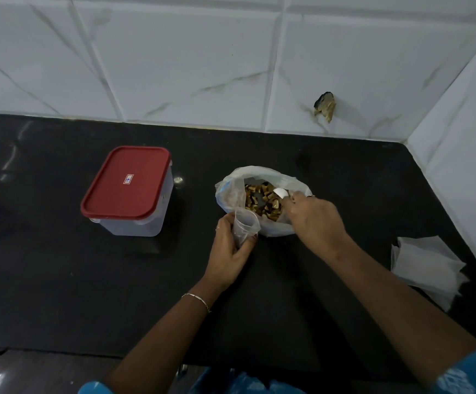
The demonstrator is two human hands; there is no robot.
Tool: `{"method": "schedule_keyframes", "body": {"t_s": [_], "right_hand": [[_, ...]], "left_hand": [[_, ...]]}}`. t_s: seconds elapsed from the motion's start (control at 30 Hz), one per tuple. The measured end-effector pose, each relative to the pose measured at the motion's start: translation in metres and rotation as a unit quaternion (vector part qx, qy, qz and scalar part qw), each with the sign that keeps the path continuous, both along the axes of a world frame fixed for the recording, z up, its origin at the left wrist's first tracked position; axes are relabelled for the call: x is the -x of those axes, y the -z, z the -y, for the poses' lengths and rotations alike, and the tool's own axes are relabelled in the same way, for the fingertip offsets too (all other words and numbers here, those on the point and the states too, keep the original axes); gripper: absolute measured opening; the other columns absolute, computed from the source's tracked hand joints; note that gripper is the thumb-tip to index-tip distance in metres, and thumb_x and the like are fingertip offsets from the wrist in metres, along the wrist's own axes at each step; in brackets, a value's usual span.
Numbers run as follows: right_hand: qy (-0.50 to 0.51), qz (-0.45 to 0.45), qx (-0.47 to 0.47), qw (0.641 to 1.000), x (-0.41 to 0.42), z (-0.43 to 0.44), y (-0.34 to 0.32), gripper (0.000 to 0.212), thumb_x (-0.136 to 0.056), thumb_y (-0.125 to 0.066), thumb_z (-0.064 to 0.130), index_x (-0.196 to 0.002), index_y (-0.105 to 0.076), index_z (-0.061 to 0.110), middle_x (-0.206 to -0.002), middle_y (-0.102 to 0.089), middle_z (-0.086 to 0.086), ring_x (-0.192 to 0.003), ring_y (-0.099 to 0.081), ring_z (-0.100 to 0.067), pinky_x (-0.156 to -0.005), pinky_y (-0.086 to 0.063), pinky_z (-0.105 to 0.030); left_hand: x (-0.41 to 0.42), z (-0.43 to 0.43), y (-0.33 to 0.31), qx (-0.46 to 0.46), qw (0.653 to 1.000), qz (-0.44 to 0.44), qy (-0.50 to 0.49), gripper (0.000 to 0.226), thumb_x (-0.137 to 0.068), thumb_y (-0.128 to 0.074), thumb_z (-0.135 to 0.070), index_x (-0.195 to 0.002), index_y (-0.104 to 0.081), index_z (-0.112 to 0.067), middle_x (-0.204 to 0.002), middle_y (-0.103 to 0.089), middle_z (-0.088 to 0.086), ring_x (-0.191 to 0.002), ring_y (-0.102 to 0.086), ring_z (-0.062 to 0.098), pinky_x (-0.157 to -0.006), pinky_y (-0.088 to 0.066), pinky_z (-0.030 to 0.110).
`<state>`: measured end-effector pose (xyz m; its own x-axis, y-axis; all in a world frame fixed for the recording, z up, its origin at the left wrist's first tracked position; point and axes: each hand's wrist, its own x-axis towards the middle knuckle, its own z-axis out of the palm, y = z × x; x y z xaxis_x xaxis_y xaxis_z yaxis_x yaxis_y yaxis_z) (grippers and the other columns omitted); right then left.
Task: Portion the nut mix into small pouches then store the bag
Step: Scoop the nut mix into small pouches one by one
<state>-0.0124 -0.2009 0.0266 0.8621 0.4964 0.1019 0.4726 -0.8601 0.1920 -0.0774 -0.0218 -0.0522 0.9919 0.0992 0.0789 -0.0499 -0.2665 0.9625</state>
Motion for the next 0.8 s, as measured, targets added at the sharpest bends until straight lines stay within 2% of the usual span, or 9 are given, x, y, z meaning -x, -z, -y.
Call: {"method": "schedule_keyframes", "body": {"t_s": [0.07, 0.13, 0.23, 0.3, 0.33, 0.47, 0.57, 0.7, 0.8], "right_hand": [[-0.003, -0.004, 0.036, 0.999, 0.001, 0.000, 0.001, 0.030, -0.092, -0.059, 0.018, -0.122, -0.054, 0.012, -0.109, -0.058, -0.005, -0.080, -0.061, -0.015, -0.057, -0.046, -0.025], [-0.005, -0.014, 0.013, 1.000, 0.004, -0.001, 0.006, 0.026, -0.093, -0.059, 0.018, -0.118, -0.057, 0.013, -0.107, -0.060, -0.004, -0.081, -0.063, -0.015, -0.062, -0.052, -0.026], [0.035, -0.066, -0.134, 0.988, 0.003, -0.002, 0.006, 0.027, -0.094, -0.056, 0.015, -0.120, -0.062, 0.019, -0.105, -0.065, 0.000, -0.083, -0.064, -0.013, -0.070, -0.055, -0.029], [0.062, -0.075, -0.232, 0.968, 0.000, 0.002, 0.001, 0.031, -0.095, -0.053, 0.013, -0.123, -0.063, 0.020, -0.102, -0.068, 0.000, -0.080, -0.064, -0.012, -0.068, -0.054, -0.029], [0.060, -0.057, -0.228, 0.970, -0.002, 0.005, -0.002, 0.031, -0.094, -0.053, 0.013, -0.123, -0.063, 0.020, -0.103, -0.068, 0.000, -0.082, -0.064, -0.013, -0.068, -0.053, -0.028], [0.011, -0.026, -0.062, 0.998, 0.008, 0.004, 0.002, 0.031, -0.093, -0.058, 0.020, -0.125, -0.057, 0.019, -0.110, -0.061, 0.001, -0.087, -0.062, -0.012, -0.070, -0.052, -0.025], [0.034, -0.062, -0.114, 0.991, 0.018, -0.005, 0.017, 0.033, -0.094, -0.057, 0.018, -0.127, -0.057, 0.019, -0.111, -0.062, 0.001, -0.089, -0.063, -0.012, -0.072, -0.054, -0.026], [0.141, -0.142, -0.290, 0.936, 0.016, -0.004, 0.025, 0.032, -0.096, -0.054, 0.017, -0.127, -0.061, 0.022, -0.105, -0.070, 0.003, -0.075, -0.064, -0.007, -0.064, -0.053, -0.023], [0.224, -0.264, -0.413, 0.842, 0.011, -0.001, 0.026, 0.030, -0.097, -0.052, 0.013, -0.123, -0.064, 0.020, -0.097, -0.071, 0.003, -0.083, -0.066, -0.012, -0.072, -0.051, -0.029]], "left_hand": [[0.001, 0.000, 0.000, -0.002, 1.000, 0.004, 0.001, 0.052, -0.088, -0.061, -0.036, -0.133, -0.039, -0.023, -0.129, -0.051, -0.005, -0.120, -0.050, 0.004, -0.098, -0.045, 0.026], [0.000, -0.001, 0.001, -0.005, 1.000, 0.008, 0.003, 0.048, -0.090, -0.061, -0.030, -0.132, -0.041, -0.019, -0.128, -0.053, -0.004, -0.118, -0.052, 0.003, -0.096, -0.046, 0.026], [-0.002, -0.002, 0.001, -0.012, 1.000, 0.003, 0.007, 0.044, -0.092, -0.062, -0.027, -0.131, -0.041, -0.020, -0.127, -0.053, -0.004, -0.117, -0.051, 0.003, -0.096, -0.045, 0.025], [-0.002, -0.003, 0.002, -0.012, 1.000, -0.001, 0.009, 0.044, -0.092, -0.061, -0.029, -0.130, -0.042, -0.020, -0.127, -0.052, -0.004, -0.117, -0.051, 0.003, -0.096, -0.046, 0.026], [-0.002, -0.003, 0.002, -0.010, 1.000, 0.000, 0.009, 0.045, -0.091, -0.061, -0.033, -0.130, -0.042, -0.020, -0.127, -0.053, -0.004, -0.117, -0.052, 0.004, -0.096, -0.047, 0.027], [0.000, -0.003, 0.004, -0.010, 1.000, 0.005, 0.006, 0.055, -0.083, -0.055, -0.049, -0.129, -0.043, -0.019, -0.125, -0.053, -0.003, -0.116, -0.052, 0.007, -0.095, -0.047, 0.028], [-0.002, -0.002, 0.005, -0.018, 1.000, 0.004, 0.008, 0.049, -0.086, -0.056, -0.042, -0.127, -0.044, -0.018, -0.121, -0.054, -0.001, -0.110, -0.054, 0.009, -0.090, -0.048, 0.027], [-0.004, -0.003, 0.004, -0.012, 1.000, -0.012, 0.017, 0.040, -0.092, -0.059, -0.031, -0.126, -0.044, -0.015, -0.116, -0.054, -0.005, -0.105, -0.055, 0.007, -0.085, -0.047, 0.020], [-0.005, -0.005, 0.003, -0.019, 0.999, -0.019, 0.030, 0.034, -0.093, -0.060, -0.027, -0.122, -0.045, -0.016, -0.111, -0.054, -0.011, -0.099, -0.055, 0.002, -0.079, -0.045, 0.012]]}}
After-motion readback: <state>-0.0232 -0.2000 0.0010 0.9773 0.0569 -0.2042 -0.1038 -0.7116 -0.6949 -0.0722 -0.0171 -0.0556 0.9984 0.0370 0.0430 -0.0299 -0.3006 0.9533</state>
